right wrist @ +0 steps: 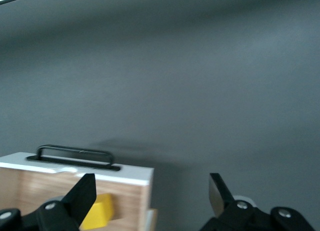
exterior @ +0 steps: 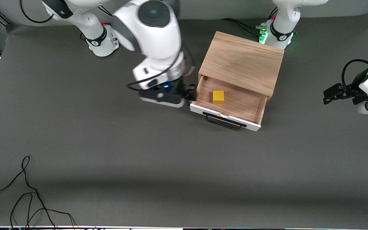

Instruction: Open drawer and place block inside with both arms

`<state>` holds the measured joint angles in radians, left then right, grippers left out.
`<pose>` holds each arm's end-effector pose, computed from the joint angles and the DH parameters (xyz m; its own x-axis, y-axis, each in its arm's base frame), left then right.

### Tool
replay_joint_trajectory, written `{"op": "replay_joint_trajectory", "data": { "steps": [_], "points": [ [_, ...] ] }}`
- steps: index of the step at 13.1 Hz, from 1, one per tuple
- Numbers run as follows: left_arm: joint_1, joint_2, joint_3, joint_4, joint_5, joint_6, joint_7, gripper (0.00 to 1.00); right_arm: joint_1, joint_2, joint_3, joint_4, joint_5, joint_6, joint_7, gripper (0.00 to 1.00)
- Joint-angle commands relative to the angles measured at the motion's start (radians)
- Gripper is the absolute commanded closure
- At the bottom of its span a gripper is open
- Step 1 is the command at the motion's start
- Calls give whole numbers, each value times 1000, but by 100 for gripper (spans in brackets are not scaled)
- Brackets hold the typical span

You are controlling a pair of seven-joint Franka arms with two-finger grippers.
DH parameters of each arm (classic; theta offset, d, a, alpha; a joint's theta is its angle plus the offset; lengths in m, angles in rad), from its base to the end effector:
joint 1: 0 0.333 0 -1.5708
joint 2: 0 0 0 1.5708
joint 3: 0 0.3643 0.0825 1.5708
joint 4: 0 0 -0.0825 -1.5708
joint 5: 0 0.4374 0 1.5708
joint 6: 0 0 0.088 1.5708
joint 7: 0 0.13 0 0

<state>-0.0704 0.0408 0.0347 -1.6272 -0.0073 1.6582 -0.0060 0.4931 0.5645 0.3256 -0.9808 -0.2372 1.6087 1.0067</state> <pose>0.6269 -0.0237 0.6025 0.9995 -0.0291 -0.0098 -0.0290 -0.9996 0.0058 0.6174 0.4979 0.5799 0.9648 -0.2428 0.1011 -0.2401 -0.9700 -0.0385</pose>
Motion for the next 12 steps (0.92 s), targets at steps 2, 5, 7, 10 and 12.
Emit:
{"op": "replay_joint_trajectory", "data": {
  "steps": [2,5,7,10,12],
  "points": [
    [3,-9,4,7,-14,-23,18,0,-158,-165,6,-153,134,1,-138,0],
    [-2,-9,2,10,-8,-41,15,0,-284,-277,-47,-248,223,3,-322,0],
    [-2,-9,4,9,-6,-44,14,0,-280,-340,-205,-317,320,25,-486,0],
    [-5,-6,4,10,-6,-44,4,0,-280,-435,-342,-484,337,69,-592,0],
    [-5,-2,4,10,-3,-44,4,0,-278,-468,-413,-542,335,71,-687,0]
  ]
}}
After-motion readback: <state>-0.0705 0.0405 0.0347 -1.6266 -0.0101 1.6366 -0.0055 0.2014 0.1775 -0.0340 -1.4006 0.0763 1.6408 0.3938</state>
